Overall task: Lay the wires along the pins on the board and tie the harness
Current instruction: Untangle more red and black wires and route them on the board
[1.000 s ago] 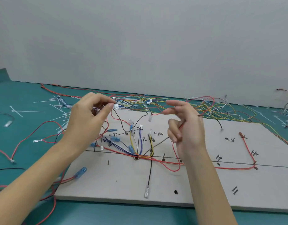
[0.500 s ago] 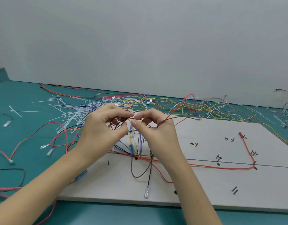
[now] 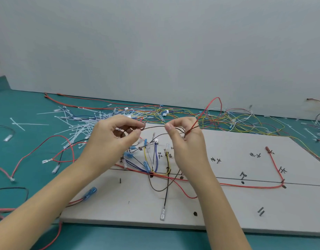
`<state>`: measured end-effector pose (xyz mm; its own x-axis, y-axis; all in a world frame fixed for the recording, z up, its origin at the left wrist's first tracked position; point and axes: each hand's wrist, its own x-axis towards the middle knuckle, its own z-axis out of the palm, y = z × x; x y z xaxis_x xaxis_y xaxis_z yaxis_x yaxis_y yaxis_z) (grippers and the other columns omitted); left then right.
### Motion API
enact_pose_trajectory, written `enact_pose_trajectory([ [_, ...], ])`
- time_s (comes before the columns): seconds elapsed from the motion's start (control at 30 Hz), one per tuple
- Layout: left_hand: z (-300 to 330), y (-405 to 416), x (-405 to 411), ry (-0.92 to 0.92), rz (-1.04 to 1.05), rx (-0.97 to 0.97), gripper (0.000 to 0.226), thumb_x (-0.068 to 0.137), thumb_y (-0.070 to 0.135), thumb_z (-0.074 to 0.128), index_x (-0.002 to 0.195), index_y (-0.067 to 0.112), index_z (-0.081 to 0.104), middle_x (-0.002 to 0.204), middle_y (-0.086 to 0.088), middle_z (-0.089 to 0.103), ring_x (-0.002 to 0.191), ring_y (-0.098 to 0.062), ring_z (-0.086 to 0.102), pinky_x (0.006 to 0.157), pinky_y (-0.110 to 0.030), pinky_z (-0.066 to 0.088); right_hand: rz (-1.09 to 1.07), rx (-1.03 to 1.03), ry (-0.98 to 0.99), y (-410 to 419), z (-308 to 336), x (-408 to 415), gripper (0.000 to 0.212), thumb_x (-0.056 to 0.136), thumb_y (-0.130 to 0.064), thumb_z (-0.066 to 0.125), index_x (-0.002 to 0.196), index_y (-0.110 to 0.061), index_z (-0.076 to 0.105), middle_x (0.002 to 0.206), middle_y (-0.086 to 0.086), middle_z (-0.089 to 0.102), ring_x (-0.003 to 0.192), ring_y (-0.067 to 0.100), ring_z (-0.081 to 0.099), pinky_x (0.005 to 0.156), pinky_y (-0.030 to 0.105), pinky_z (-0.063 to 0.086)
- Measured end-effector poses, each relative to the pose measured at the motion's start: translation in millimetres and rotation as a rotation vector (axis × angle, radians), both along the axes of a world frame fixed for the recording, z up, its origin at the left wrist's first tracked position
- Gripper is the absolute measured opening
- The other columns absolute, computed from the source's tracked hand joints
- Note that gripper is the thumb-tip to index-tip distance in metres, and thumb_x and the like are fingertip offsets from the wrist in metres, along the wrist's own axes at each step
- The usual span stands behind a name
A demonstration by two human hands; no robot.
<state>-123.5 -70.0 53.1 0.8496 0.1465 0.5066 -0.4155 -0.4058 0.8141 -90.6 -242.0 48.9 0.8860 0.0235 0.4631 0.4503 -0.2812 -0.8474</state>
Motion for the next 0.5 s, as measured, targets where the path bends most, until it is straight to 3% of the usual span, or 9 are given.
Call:
enact_pose_trajectory([
  [0.1,0.3,-0.8,-1.3,0.025,0.005,0.041,0.022,0.081,0.005,0.072,0.083,0.026,0.074,0.081,0.007,0.069,0.066,-0.013,0.057,0.060,-0.024,0.047,-0.040,0.014,-0.012,2.5,-0.5,-1.5,0.008,0.095,-0.022,0.059,0.087,-0.024,0.058,0.091,-0.016,0.051,0.084,-0.011,0.048,0.071,0.003,0.033],
  [0.2,0.9,-0.9,-2.4,0.043,0.008,0.091,0.021,0.076,0.009,0.078,0.082,0.028,0.072,0.077,0.007,0.068,0.062,-0.003,0.054,0.058,-0.016,0.046,-0.016,0.055,-0.002,3.1,0.3,-1.9,0.008,0.096,-0.020,0.057,0.088,-0.019,0.058,0.088,-0.010,0.057,0.080,-0.005,0.050,0.072,0.007,0.036],
  [0.4,-2.2,0.9,-0.7,0.047,0.009,0.058,0.025,0.073,0.003,0.081,0.084,0.024,0.073,0.074,0.000,0.070,0.067,-0.016,0.065,0.068,-0.033,0.056,0.182,0.182,0.172,3.9,5.8,-3.9,0.014,0.096,-0.017,0.057,0.082,-0.018,0.058,0.060,-0.014,0.049,0.047,0.000,0.042,0.049,0.010,0.032],
  [0.43,-2.8,0.9,-0.4,0.038,0.018,0.062,0.026,0.073,0.003,0.081,0.084,0.025,0.073,0.075,0.001,0.071,0.067,-0.015,0.066,0.068,-0.033,0.057,0.200,0.193,0.179,4.0,6.1,-4.2,0.015,0.095,-0.016,0.059,0.079,-0.017,0.059,0.055,-0.011,0.046,0.046,0.001,0.039,0.047,0.010,0.031],
  [0.5,-4.0,0.5,-0.7,0.012,0.036,0.117,0.028,0.073,0.003,0.080,0.085,0.027,0.074,0.076,0.009,0.071,0.065,-0.008,0.064,0.064,-0.025,0.056,0.223,0.188,0.151,5.8,6.5,-5.5,0.016,0.092,-0.015,0.063,0.077,-0.013,0.065,0.059,0.011,0.048,0.052,0.006,0.040,0.050,0.012,0.033],
])
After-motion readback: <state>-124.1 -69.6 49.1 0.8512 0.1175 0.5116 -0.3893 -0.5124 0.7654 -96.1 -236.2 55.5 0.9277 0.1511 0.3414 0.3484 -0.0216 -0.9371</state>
